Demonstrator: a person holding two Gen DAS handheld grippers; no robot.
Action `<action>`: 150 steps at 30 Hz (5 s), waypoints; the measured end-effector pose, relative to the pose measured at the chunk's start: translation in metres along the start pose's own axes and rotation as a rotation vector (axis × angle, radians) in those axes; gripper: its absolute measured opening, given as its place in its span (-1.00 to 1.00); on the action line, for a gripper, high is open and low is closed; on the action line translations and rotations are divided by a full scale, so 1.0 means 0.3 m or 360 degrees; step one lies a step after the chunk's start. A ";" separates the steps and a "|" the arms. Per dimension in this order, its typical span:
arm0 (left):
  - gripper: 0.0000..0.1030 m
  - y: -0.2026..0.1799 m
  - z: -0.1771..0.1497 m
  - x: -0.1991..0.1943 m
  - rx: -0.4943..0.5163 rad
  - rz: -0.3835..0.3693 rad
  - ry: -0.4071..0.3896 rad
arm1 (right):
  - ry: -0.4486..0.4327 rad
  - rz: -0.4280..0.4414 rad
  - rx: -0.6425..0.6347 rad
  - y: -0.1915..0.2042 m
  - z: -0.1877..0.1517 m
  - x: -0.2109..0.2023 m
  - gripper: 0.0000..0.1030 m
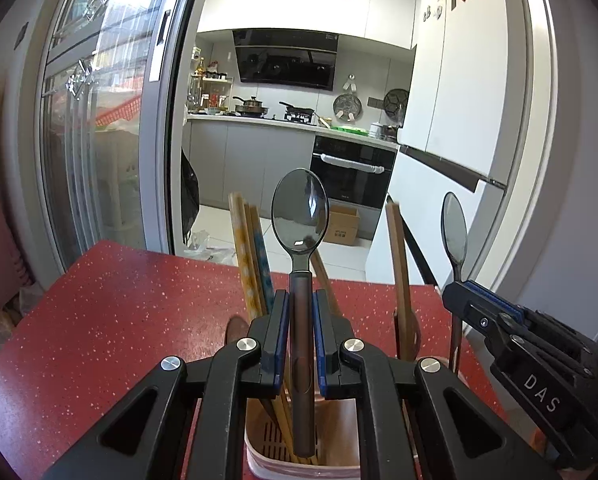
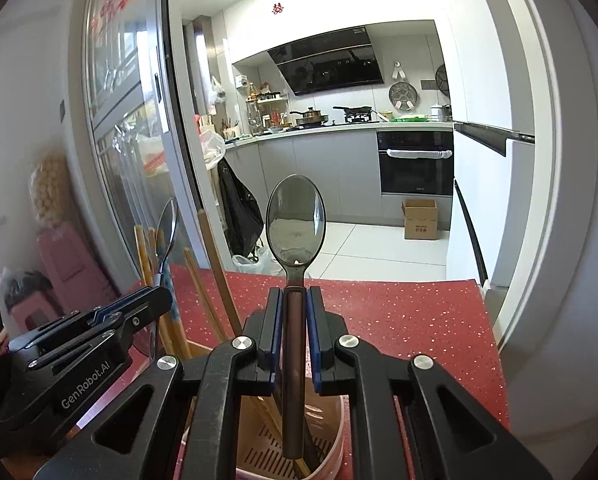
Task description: Organize utensils
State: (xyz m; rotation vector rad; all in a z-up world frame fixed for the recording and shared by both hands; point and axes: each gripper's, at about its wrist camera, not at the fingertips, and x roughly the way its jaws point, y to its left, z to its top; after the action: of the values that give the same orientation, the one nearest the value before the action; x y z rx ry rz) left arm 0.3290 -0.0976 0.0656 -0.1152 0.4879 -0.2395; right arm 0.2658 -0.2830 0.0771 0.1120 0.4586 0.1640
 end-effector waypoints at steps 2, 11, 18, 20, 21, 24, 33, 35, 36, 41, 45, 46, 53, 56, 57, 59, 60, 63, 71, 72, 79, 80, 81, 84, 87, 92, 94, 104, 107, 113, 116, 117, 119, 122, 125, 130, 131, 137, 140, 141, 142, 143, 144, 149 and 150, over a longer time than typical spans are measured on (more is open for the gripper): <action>-0.21 -0.001 -0.011 0.002 0.0010 0.0008 0.0003 | 0.0004 0.0002 -0.0003 -0.004 -0.008 0.005 -0.76; -0.21 -0.011 -0.038 0.014 0.0050 0.0022 -0.0055 | -0.0024 -0.0001 -0.0082 0.016 -0.036 0.041 -0.76; -0.22 -0.009 -0.075 0.029 0.0070 0.0036 -0.0040 | -0.0038 -0.0028 -0.0171 0.046 -0.103 0.043 -0.76; -0.22 -0.012 -0.089 0.030 0.0077 0.0038 -0.0029 | -0.0036 -0.0034 -0.0178 0.047 -0.120 0.041 -0.76; -0.22 -0.014 -0.096 0.030 0.0084 0.0043 -0.0026 | -0.0030 -0.0030 -0.0177 0.046 -0.125 0.041 -0.76; -0.22 -0.018 -0.106 0.029 0.0101 0.0050 -0.0020 | -0.0021 -0.0026 -0.0180 0.045 -0.142 0.032 -0.76; -0.22 -0.022 -0.121 0.031 0.0129 0.0056 0.0022 | 0.0035 -0.0026 -0.0182 0.039 -0.165 0.032 -0.76; -0.22 -0.030 -0.127 0.032 0.0163 0.0072 0.0038 | 0.0041 -0.0024 -0.0186 0.043 -0.168 0.032 -0.76; -0.22 -0.033 -0.130 0.032 0.0175 0.0074 0.0048 | 0.0045 -0.0021 -0.0189 0.045 -0.169 0.032 -0.76; -0.22 -0.042 -0.134 0.022 0.0205 0.0064 0.0075 | 0.0088 0.0013 -0.0193 0.054 -0.175 0.038 -0.76; -0.21 -0.038 -0.129 0.016 0.0205 0.0057 0.0093 | 0.0127 0.0029 -0.0167 0.050 -0.165 0.042 -0.75; -0.21 -0.035 -0.129 0.015 0.0199 0.0056 0.0093 | 0.0137 0.0029 -0.0160 0.048 -0.163 0.043 -0.74; -0.21 -0.024 -0.123 0.009 0.0185 0.0060 0.0091 | 0.0181 0.0061 -0.0127 0.037 -0.145 0.039 -0.36; -0.21 -0.025 -0.120 -0.001 0.0180 0.0078 0.0071 | 0.0166 0.0062 -0.0100 0.031 -0.132 0.019 -0.34; -0.21 -0.024 -0.118 -0.003 0.0174 0.0076 0.0072 | 0.0162 0.0066 -0.0087 0.028 -0.126 0.011 -0.34; -0.21 -0.024 -0.119 -0.003 0.0169 0.0066 0.0081 | 0.0154 0.0072 -0.0066 0.026 -0.117 -0.007 -0.33; -0.21 -0.025 -0.119 -0.002 0.0172 0.0062 0.0083 | 0.0149 0.0071 -0.0059 0.025 -0.115 -0.016 -0.32; -0.21 -0.025 -0.125 -0.001 0.0181 0.0075 0.0089 | 0.0136 0.0071 -0.0033 0.016 -0.107 -0.047 -0.29; -0.21 -0.019 -0.118 -0.033 0.0167 0.0076 0.0093 | 0.0186 0.0070 0.0080 -0.028 -0.109 -0.076 -0.24; -0.21 -0.019 -0.117 -0.038 0.0167 0.0078 0.0091 | 0.0192 0.0066 0.0089 -0.031 -0.111 -0.078 -0.23; -0.21 -0.016 -0.111 -0.064 0.0189 0.0116 0.0077 | 0.0218 0.0055 0.0090 -0.028 -0.113 -0.087 -0.12; -0.21 -0.016 -0.110 -0.066 0.0188 0.0119 0.0078 | 0.0217 0.0054 0.0089 -0.026 -0.111 -0.088 -0.11; -0.21 -0.013 -0.110 -0.068 0.0184 0.0122 0.0076 | 0.0217 0.0053 0.0089 -0.024 -0.111 -0.090 -0.09; -0.21 0.001 -0.107 -0.081 0.0165 0.0127 0.0076 | 0.0218 0.0053 0.0101 -0.024 -0.109 -0.097 -0.07; -0.21 0.007 -0.107 -0.091 0.0161 0.0127 0.0088 | 0.0223 0.0047 0.0116 -0.028 -0.111 -0.107 -0.05; 0.89 0.014 -0.102 -0.118 0.0161 0.0136 0.0094 | 0.0235 0.0025 0.0136 -0.033 -0.118 -0.123 -0.02; 1.00 0.022 -0.106 -0.147 0.0135 0.0196 0.0034 | 0.0235 0.0004 0.0143 -0.035 -0.123 -0.131 -0.01; 1.00 0.038 -0.142 -0.208 0.0148 0.0192 0.0094 | 0.0245 -0.0154 0.0120 -0.021 -0.180 -0.194 0.63; 1.00 0.046 -0.159 -0.228 0.0137 0.0190 0.0117 | 0.0238 -0.0196 0.0086 -0.005 -0.201 -0.220 0.76; 1.00 0.064 -0.205 -0.260 0.0119 0.0192 0.0192 | 0.0245 -0.0246 0.0091 0.013 -0.243 -0.262 1.00; 1.00 0.072 -0.228 -0.280 0.0126 0.0205 0.0222 | 0.0250 -0.0259 0.0120 0.016 -0.260 -0.282 1.00; 1.00 0.076 -0.239 -0.290 0.0126 0.0206 0.0226 | 0.0251 -0.0269 0.0128 0.017 -0.267 -0.290 1.00; 1.00 0.081 -0.256 -0.306 0.0129 0.0205 0.0237 | 0.0240 -0.0298 0.0131 0.020 -0.281 -0.308 1.00; 1.00 0.085 -0.290 -0.329 0.0151 0.0218 0.0254 | 0.0247 -0.0336 0.0116 0.039 -0.314 -0.332 1.00; 1.00 0.091 -0.328 -0.353 0.0160 0.0233 0.0254 | 0.0252 -0.0355 0.0112 0.057 -0.345 -0.352 1.00; 1.00 0.105 -0.379 -0.391 0.0163 0.0236 0.0227 | 0.0236 -0.0396 0.0093 0.087 -0.394 -0.382 1.00; 1.00 0.105 -0.389 -0.398 0.0167 0.0239 0.0217 | 0.0234 -0.0404 0.0093 0.089 -0.398 -0.388 1.00; 1.00 0.109 -0.432 -0.438 0.0182 0.0264 0.0164 | 0.0193 -0.0468 0.0075 0.105 -0.438 -0.425 1.00; 1.00 0.119 -0.444 -0.449 0.0144 0.0272 0.0155 | 0.0183 -0.0495 0.0052 0.114 -0.456 -0.434 1.00; 1.00 0.123 -0.446 -0.452 0.0131 0.0270 0.0153 | 0.0179 -0.0504 0.0041 0.117 -0.461 -0.437 1.00; 1.00 0.126 -0.447 -0.454 0.0128 0.0268 0.0150 | 0.0171 -0.0514 0.0029 0.122 -0.468 -0.443 1.00; 1.00 0.127 -0.450 -0.459 0.0131 0.0272 0.0145 | 0.0166 -0.0518 0.0024 0.123 -0.470 -0.449 1.00; 1.00 0.126 -0.451 -0.465 0.0139 0.0281 0.0134 | 0.0158 -0.0519 0.0020 0.125 -0.472 -0.455 1.00; 1.00 0.124 -0.451 -0.490 0.0142 0.0265 0.0068 | 0.0102 -0.0536 -0.0006 0.139 -0.482 -0.480 1.00; 1.00 0.125 -0.451 -0.495 0.0138 0.0262 0.0051 | 0.0087 -0.0542 -0.0018 0.144 -0.484 -0.484 1.00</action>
State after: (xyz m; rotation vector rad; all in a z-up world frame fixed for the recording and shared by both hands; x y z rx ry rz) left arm 0.1450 -0.0306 0.0074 0.0137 0.5151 -0.1010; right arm 0.0665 -0.2568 0.0165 0.0171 0.5240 -0.1652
